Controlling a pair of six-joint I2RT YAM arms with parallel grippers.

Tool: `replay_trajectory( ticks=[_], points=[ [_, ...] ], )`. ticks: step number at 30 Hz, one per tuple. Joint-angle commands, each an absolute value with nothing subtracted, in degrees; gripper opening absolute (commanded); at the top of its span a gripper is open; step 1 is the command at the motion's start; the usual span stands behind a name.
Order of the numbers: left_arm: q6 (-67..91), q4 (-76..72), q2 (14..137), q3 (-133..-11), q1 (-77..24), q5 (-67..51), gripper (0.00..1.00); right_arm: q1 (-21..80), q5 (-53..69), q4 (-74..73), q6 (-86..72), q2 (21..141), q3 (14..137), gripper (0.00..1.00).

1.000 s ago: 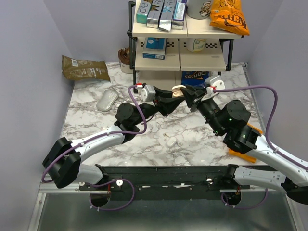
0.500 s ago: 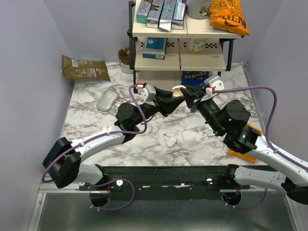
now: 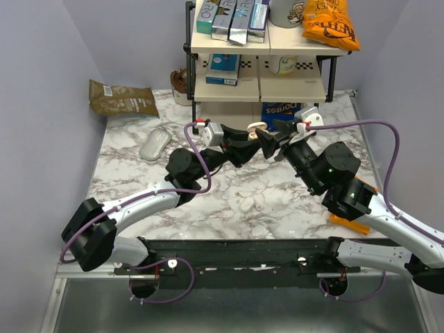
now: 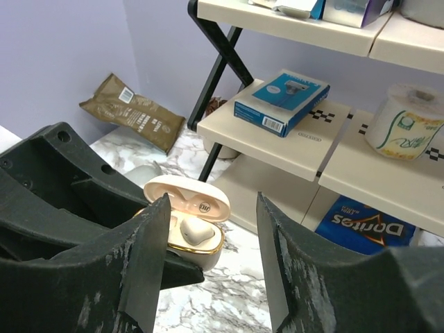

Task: Insert the wireless bluetooth earbuds into the charging case
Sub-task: Insert the right earbud into the right side groove of the charging case, then pick up the left earbud from the center of the board.

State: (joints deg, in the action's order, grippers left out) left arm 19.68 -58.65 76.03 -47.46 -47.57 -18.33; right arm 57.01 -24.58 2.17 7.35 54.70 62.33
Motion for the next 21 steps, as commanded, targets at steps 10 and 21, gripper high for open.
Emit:
replay_trajectory(
  ticks=[10, 21],
  points=[
    [18.3, -62.3, 74.8, -46.7, -47.5, -16.5, 0.0, 57.3, -32.1, 0.3, 0.4, 50.3, 66.9, 0.76],
    [14.9, -62.2, 63.7, -32.6, -47.5, -12.8, 0.0, 56.3, -38.8, -8.3, -5.6, 48.1, 57.9, 0.77]
  ],
)
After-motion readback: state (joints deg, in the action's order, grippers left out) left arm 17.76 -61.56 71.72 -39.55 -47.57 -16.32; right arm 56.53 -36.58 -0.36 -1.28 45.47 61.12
